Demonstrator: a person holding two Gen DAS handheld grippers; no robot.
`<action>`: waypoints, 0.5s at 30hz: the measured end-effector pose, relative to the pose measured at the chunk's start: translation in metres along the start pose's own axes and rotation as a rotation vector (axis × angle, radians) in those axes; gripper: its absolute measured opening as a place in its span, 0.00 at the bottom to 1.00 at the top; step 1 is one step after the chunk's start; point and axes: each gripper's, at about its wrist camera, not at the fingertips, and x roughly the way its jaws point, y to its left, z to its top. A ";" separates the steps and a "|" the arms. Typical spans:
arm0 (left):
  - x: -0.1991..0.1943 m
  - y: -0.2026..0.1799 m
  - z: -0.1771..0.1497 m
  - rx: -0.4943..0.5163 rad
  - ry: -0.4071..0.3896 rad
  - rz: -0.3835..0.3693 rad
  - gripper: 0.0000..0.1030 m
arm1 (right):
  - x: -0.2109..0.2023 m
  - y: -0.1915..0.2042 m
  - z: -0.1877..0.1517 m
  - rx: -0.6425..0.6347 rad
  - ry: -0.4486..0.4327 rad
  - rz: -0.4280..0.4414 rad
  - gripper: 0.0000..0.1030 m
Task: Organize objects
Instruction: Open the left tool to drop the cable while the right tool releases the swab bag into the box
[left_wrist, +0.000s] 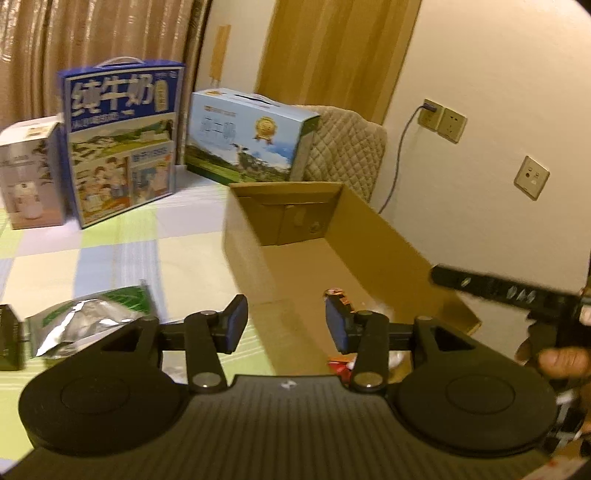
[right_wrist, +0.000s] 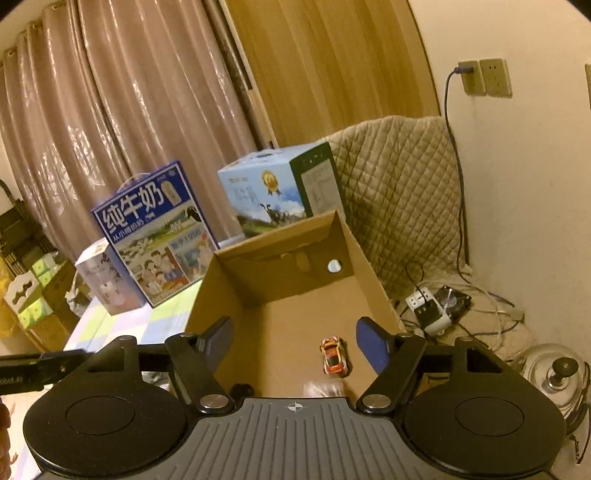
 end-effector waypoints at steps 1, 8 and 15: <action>-0.006 0.006 -0.002 -0.003 -0.004 0.009 0.43 | -0.003 0.003 0.002 -0.003 -0.005 0.002 0.69; -0.047 0.047 -0.011 -0.027 -0.024 0.084 0.51 | -0.029 0.048 0.009 -0.058 -0.068 0.067 0.69; -0.095 0.093 -0.021 -0.063 -0.053 0.186 0.56 | -0.042 0.116 0.002 -0.146 -0.114 0.191 0.69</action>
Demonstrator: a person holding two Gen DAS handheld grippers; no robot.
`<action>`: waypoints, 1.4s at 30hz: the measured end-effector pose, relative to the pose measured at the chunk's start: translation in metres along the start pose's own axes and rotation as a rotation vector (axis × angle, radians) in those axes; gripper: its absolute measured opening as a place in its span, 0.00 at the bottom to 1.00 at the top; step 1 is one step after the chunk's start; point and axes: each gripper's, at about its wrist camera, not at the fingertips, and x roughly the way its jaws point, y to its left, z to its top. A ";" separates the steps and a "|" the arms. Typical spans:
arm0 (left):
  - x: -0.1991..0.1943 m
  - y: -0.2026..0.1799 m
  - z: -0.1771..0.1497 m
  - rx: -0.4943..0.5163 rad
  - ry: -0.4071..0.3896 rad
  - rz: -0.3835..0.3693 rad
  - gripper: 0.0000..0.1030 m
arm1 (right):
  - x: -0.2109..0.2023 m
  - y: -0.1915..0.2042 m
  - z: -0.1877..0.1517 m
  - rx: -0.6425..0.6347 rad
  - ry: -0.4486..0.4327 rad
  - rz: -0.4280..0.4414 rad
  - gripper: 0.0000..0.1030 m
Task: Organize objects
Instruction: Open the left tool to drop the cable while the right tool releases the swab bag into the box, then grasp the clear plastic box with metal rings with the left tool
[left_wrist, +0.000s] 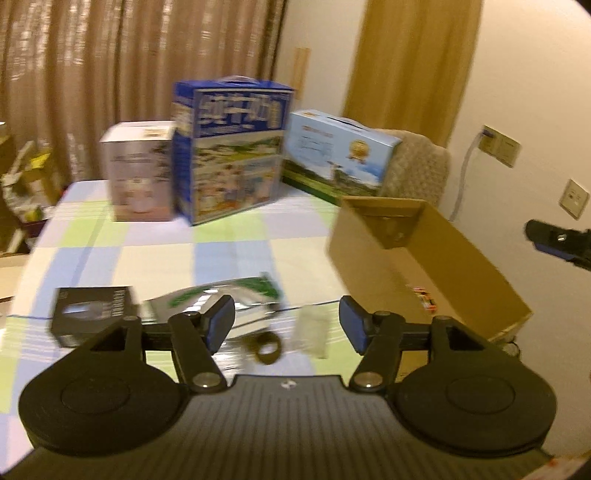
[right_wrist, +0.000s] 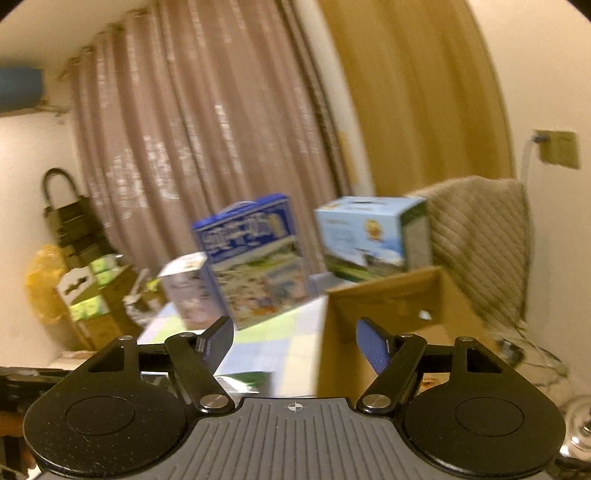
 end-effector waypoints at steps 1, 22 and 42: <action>-0.005 0.009 -0.002 -0.009 -0.003 0.016 0.57 | 0.003 0.008 -0.001 -0.011 0.000 0.013 0.69; -0.013 0.086 -0.075 -0.091 0.074 0.151 0.70 | 0.093 0.069 -0.112 -0.102 0.228 0.084 0.69; 0.074 0.089 -0.093 -0.045 0.148 0.061 0.79 | 0.169 0.045 -0.157 -0.153 0.371 0.003 0.69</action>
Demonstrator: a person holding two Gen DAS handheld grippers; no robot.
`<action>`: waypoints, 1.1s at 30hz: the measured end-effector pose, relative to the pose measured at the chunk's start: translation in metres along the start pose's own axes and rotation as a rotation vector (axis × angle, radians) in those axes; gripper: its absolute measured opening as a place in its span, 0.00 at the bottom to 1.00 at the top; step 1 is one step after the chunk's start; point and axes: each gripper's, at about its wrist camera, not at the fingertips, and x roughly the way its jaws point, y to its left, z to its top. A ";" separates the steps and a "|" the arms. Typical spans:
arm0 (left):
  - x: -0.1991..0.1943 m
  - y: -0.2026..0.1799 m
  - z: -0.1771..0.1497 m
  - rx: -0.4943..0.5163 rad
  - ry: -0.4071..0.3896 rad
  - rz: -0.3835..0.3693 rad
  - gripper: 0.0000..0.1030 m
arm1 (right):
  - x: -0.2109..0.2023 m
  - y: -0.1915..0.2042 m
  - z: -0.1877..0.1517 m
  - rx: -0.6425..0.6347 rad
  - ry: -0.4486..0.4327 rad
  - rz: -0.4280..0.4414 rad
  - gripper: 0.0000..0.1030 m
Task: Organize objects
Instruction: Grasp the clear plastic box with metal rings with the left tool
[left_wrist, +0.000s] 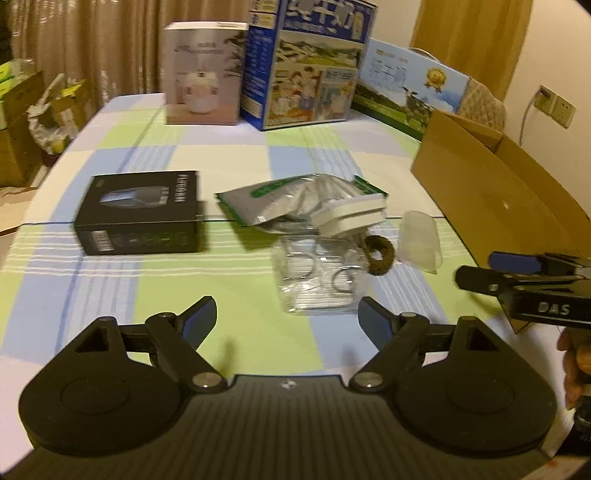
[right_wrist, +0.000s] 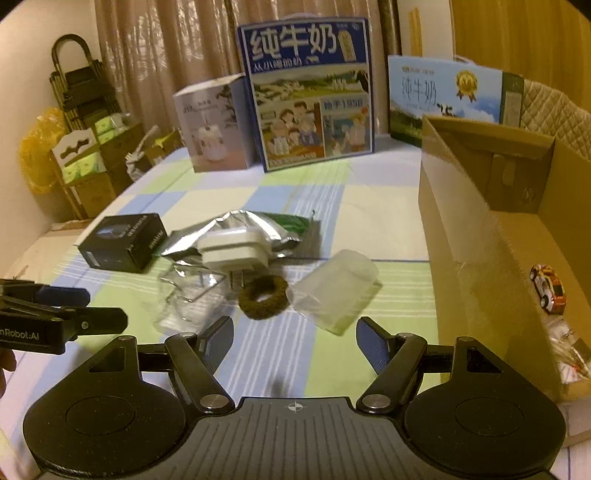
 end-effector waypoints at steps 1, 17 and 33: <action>0.004 -0.003 0.001 0.008 0.000 -0.008 0.79 | 0.003 -0.001 0.000 0.002 0.006 0.004 0.69; 0.060 -0.018 0.019 0.035 0.026 -0.025 0.85 | 0.032 -0.011 -0.004 0.019 0.084 0.011 0.69; 0.091 -0.023 0.025 0.057 0.045 -0.008 0.61 | 0.036 -0.012 -0.001 0.017 0.059 0.008 0.69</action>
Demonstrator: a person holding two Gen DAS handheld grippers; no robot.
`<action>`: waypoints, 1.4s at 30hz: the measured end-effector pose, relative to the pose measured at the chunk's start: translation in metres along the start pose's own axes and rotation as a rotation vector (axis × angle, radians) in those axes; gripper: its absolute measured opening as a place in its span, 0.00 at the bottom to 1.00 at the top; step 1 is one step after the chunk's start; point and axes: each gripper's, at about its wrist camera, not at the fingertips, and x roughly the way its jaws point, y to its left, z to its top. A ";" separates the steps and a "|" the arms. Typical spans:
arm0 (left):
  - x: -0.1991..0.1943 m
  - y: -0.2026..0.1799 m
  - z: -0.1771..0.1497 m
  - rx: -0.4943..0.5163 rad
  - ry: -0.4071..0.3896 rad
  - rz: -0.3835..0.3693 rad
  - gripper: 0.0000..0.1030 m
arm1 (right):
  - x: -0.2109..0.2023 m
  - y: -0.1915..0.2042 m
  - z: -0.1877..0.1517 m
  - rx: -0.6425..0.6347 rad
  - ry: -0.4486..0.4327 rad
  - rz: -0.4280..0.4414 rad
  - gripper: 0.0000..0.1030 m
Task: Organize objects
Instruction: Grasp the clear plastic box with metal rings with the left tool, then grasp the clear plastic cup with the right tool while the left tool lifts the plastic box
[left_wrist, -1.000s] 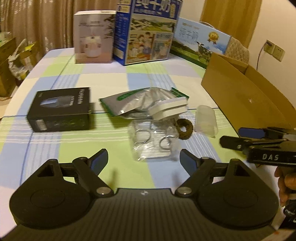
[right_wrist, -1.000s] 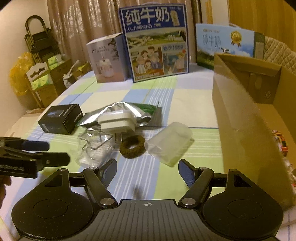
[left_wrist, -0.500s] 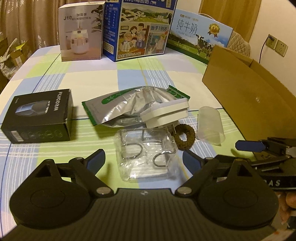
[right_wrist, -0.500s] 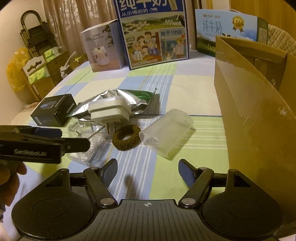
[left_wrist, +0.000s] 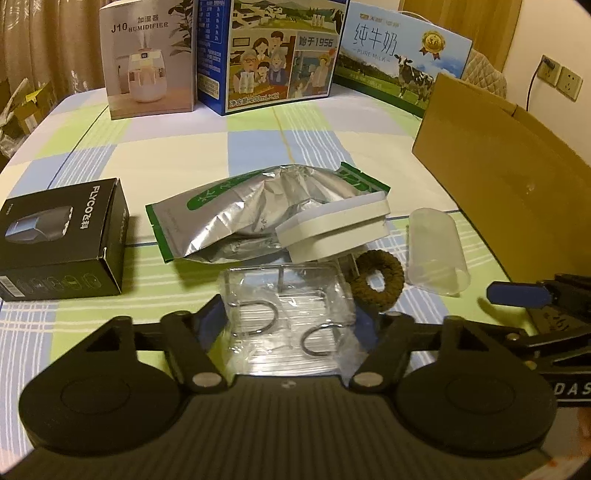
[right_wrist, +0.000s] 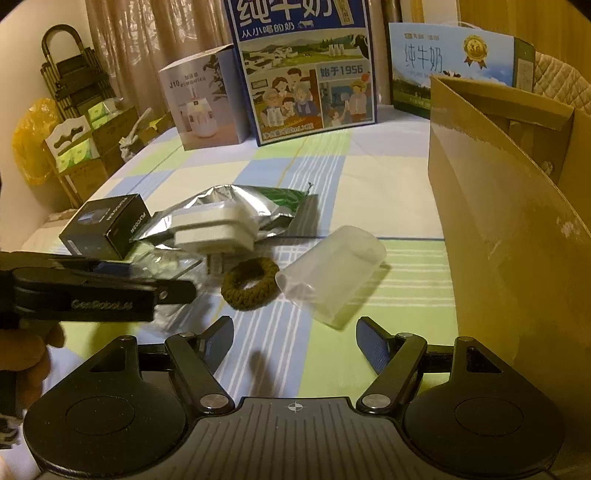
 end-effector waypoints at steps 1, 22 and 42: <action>-0.002 0.000 0.000 0.002 0.006 0.011 0.61 | 0.001 0.000 0.001 -0.004 -0.004 -0.004 0.69; -0.049 0.036 -0.024 -0.018 0.073 0.064 0.60 | 0.039 -0.004 0.023 0.073 -0.067 -0.111 0.69; -0.072 0.016 -0.053 -0.014 0.068 0.028 0.60 | 0.008 0.006 0.000 0.051 0.087 -0.028 0.44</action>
